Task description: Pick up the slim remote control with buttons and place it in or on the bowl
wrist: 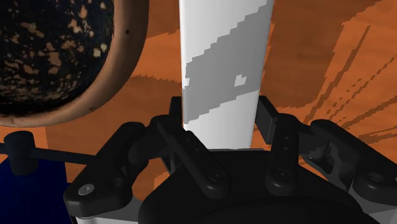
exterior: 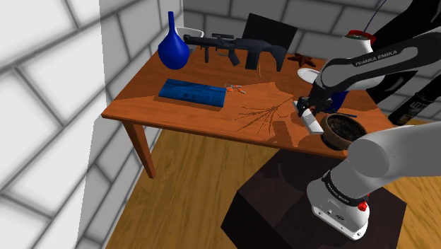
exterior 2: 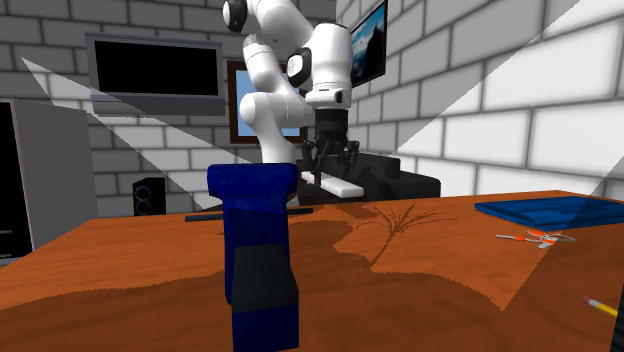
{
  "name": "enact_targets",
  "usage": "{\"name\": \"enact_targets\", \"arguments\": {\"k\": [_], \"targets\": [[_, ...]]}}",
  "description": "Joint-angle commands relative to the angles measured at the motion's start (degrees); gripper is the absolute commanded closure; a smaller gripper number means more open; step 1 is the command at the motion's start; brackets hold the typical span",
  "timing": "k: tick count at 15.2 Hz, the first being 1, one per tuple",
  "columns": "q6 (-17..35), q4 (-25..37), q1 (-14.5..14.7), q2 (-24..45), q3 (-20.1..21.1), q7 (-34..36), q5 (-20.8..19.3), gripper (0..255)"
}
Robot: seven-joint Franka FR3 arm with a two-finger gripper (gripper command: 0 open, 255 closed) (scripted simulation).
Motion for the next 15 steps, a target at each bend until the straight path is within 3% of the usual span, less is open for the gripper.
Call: {"name": "enact_targets", "arguments": {"k": [1,15], "targets": [[-2.4,0.6,0.0,-1.9,0.2,-0.1,0.2,255],[-17.6,6.9,0.4,-10.6,1.7,-0.5,1.6,255]]}}
